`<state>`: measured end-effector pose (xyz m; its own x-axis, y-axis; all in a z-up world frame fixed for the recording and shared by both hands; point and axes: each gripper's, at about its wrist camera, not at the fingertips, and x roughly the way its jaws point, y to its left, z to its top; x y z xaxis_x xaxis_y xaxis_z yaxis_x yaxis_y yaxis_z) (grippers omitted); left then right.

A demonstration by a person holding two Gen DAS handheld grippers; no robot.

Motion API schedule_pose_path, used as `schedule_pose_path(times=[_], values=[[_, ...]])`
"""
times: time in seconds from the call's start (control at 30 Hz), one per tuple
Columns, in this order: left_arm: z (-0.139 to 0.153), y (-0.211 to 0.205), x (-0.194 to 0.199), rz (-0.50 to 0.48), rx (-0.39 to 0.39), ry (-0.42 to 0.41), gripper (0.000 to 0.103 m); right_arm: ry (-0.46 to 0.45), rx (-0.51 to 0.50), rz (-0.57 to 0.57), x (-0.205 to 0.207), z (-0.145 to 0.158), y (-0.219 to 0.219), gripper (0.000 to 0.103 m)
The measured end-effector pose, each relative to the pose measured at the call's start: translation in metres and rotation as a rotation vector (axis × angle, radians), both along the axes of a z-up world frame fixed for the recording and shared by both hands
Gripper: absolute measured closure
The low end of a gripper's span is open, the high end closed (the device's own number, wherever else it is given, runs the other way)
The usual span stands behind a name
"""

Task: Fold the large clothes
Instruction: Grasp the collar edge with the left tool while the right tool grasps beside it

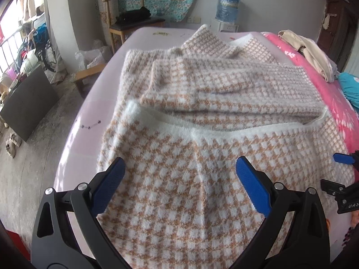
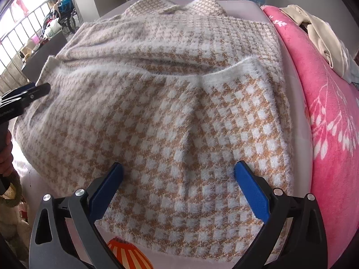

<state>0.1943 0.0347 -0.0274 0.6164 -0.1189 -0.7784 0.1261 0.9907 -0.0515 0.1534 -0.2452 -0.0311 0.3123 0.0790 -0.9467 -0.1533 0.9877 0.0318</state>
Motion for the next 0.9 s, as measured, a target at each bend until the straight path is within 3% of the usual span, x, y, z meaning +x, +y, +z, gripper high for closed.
schedule_pose_path(times=[0.07,0.23,0.37,0.43,0.53,0.7,0.9], values=[[0.02,0.007,-0.004,-0.024,0.01,-0.057,0.007,0.029,0.025,-0.012,0.006,0.006,-0.001,0.006],[0.071,0.036,0.003,-0.068,-0.015,-0.176,0.007,-0.072,0.21,-0.051,0.029,0.056,-0.017,0.006],[0.095,0.044,0.044,-0.107,-0.083,-0.196,0.007,-0.154,0.243,-0.039,0.068,0.095,-0.021,0.006],[0.1,0.039,0.074,-0.101,-0.077,-0.213,0.007,-0.182,0.269,-0.019,0.093,0.11,-0.022,0.006],[0.1,0.027,0.128,-0.106,-0.101,-0.175,0.008,-0.23,0.249,0.004,0.135,0.125,-0.019,0.006],[0.094,-0.005,0.209,-0.116,-0.187,-0.141,0.008,-0.211,0.257,-0.015,0.218,0.118,-0.025,0.006],[0.063,-0.056,0.298,-0.135,-0.234,-0.04,0.009,-0.108,0.354,-0.101,0.315,0.077,-0.042,0.011]])
